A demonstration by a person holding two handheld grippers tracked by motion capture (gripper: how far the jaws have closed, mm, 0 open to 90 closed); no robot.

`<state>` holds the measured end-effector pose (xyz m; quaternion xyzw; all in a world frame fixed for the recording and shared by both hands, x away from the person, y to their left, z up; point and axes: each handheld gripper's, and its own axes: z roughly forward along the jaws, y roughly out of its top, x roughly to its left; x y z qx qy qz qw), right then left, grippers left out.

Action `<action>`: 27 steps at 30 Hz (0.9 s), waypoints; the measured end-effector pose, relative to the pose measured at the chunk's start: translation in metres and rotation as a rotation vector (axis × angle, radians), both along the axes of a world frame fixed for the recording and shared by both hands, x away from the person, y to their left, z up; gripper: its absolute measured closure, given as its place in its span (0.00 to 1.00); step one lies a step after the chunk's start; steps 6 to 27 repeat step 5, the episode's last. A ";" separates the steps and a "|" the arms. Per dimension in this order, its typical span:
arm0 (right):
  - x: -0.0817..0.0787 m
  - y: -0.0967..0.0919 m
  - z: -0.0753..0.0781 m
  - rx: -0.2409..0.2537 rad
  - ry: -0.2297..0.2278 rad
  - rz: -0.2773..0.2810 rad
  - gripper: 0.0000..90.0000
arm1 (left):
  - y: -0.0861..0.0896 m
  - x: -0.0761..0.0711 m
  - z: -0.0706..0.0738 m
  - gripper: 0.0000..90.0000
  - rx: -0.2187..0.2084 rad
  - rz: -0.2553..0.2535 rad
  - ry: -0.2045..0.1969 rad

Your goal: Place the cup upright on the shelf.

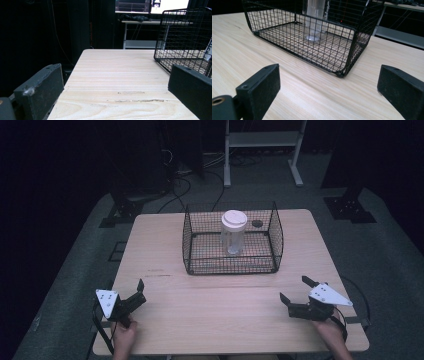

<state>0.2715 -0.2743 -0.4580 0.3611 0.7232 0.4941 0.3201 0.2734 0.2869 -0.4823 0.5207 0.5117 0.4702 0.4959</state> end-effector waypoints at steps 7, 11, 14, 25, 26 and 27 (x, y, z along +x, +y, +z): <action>-0.007 0.003 -0.010 -0.007 -0.024 -0.020 0.04 | 0.000 0.000 0.000 0.00 0.000 0.000 0.001; -0.007 0.003 -0.010 -0.007 -0.024 -0.020 0.04 | 0.000 0.000 0.000 0.00 0.000 0.000 0.001; -0.007 0.003 -0.010 -0.007 -0.024 -0.020 0.04 | 0.000 0.000 0.000 0.00 0.000 0.000 0.001; -0.007 0.003 -0.010 -0.007 -0.024 -0.020 0.04 | 0.000 0.000 0.000 0.00 0.000 0.000 0.001; -0.007 0.003 -0.010 -0.007 -0.024 -0.020 0.04 | 0.000 0.000 0.000 0.00 0.000 0.000 0.001; -0.007 0.003 -0.010 -0.007 -0.024 -0.020 0.04 | 0.000 0.000 0.000 0.00 0.000 0.000 0.001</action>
